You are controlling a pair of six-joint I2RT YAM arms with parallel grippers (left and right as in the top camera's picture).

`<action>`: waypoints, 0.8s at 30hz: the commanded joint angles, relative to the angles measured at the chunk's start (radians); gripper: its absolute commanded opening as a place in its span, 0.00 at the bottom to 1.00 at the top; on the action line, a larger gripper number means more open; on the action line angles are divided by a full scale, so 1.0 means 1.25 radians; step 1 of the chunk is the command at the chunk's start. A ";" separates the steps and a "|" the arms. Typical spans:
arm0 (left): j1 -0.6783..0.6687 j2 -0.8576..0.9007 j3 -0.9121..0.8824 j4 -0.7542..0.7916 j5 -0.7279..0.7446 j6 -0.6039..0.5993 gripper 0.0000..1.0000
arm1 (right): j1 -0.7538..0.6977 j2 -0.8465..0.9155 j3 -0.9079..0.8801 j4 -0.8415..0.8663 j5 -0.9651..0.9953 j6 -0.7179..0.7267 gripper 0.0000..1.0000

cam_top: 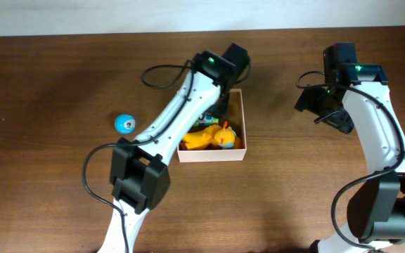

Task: Pack container
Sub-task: 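Raise the left gripper and move it left over the blue ball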

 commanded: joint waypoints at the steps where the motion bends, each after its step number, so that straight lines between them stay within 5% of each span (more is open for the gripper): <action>1: 0.047 -0.017 0.045 -0.020 -0.011 -0.013 0.56 | -0.004 -0.006 0.000 0.001 0.002 0.001 0.99; 24: 0.308 -0.110 0.078 -0.128 0.088 -0.013 0.66 | -0.004 -0.006 0.000 0.001 0.002 0.001 0.99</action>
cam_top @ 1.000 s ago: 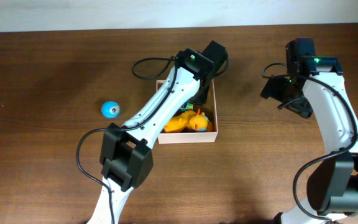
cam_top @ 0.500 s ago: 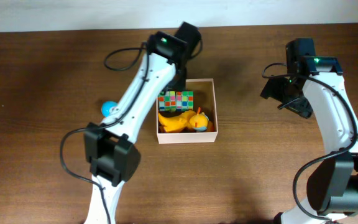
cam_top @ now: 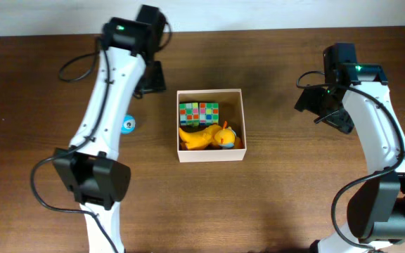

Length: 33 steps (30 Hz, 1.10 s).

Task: Pack container
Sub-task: 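Raise the left gripper and move it left over the blue ball, then grasp the blue ball with the left gripper and lift it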

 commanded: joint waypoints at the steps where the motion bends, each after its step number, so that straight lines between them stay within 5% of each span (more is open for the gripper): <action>1: 0.036 -0.014 0.002 0.014 0.054 0.014 0.66 | -0.004 -0.006 0.000 0.001 0.002 0.001 0.99; 8: 0.087 -0.014 -0.071 0.088 0.111 0.054 0.67 | -0.004 -0.006 0.000 0.001 0.002 0.001 0.99; 14: 0.116 -0.014 -0.181 0.170 0.123 0.103 0.83 | -0.004 -0.006 0.000 0.001 0.002 0.001 0.99; 33: 0.148 -0.011 -0.439 0.390 0.103 0.119 0.87 | -0.004 -0.006 0.000 0.001 0.002 0.001 0.99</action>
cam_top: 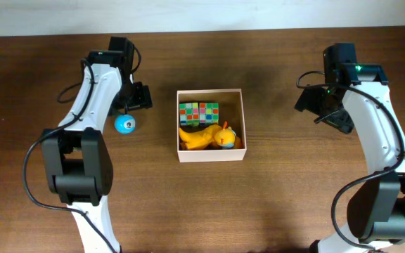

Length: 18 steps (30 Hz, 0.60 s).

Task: Pack container
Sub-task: 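Grasp the blue ball with the left gripper and lift it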

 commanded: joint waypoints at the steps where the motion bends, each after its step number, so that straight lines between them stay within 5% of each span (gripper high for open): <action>1: 0.003 -0.011 -0.039 0.018 -0.032 0.012 0.87 | -0.004 -0.006 0.000 0.001 0.002 0.000 0.99; 18: 0.003 -0.011 -0.170 0.113 -0.072 0.012 0.87 | -0.004 -0.006 0.000 0.001 0.002 0.001 0.98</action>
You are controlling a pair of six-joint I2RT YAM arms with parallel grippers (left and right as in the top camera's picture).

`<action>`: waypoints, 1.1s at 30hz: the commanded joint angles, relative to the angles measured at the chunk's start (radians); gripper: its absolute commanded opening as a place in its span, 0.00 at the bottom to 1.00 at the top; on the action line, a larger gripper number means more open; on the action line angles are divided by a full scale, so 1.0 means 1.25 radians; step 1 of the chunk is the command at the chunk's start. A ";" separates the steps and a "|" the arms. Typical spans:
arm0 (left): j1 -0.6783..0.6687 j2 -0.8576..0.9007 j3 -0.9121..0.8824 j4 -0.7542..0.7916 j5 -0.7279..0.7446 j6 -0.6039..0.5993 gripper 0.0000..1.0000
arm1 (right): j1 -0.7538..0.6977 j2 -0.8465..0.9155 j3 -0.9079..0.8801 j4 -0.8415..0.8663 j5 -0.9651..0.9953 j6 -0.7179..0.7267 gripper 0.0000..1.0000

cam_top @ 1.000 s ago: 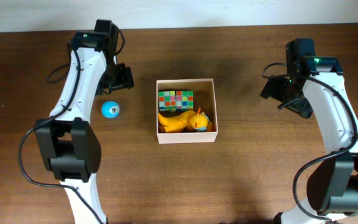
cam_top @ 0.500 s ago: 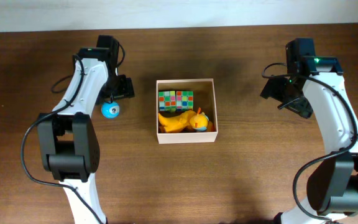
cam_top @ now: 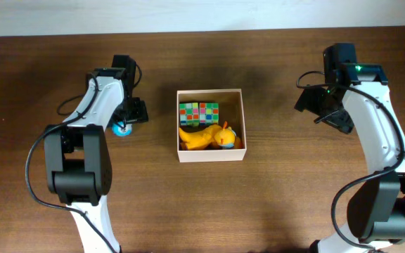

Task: Pack container
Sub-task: 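Grasp the blue ball with the left gripper and lift it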

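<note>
A cream open box [cam_top: 245,116] stands mid-table. Inside it lie a multicoloured puzzle cube [cam_top: 199,112] at the back and a yellow duck toy [cam_top: 209,136] in front. Left of the box a small blue ball [cam_top: 121,130] rests on the table, half covered by my left gripper [cam_top: 125,123]. That gripper hangs right over the ball with its fingers apart. My right gripper [cam_top: 328,118] hovers over bare table to the right of the box, holding nothing that I can see; its jaws are too dark to read.
The wooden table [cam_top: 273,204] runs to a pale wall along the back edge. Cables loop from both arms near the box's height.
My left gripper has moved down and toward the blue ball, from just behind it to directly over it. The ball now shows only partly. The right arm has stayed put.
My left gripper was reaching into the back of the box, over the cube. Then it was away at the back left, with the cube lying in the box. It then stood just behind the blue ball, and now it covers it.
</note>
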 commanded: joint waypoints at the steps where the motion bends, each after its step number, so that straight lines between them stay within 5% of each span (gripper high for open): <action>1: -0.003 -0.011 -0.017 0.005 0.018 0.007 0.87 | -0.004 -0.006 0.000 0.001 0.002 0.001 0.99; 11: -0.003 -0.011 -0.017 -0.005 0.034 0.007 0.41 | -0.004 -0.006 0.000 0.001 0.002 0.001 0.99; 25: -0.003 -0.025 0.059 -0.050 0.129 0.007 0.40 | -0.004 -0.006 0.000 0.001 0.002 0.001 0.99; 33: -0.010 -0.063 0.204 -0.087 0.426 0.133 0.41 | -0.004 -0.006 0.000 0.001 0.002 0.001 0.99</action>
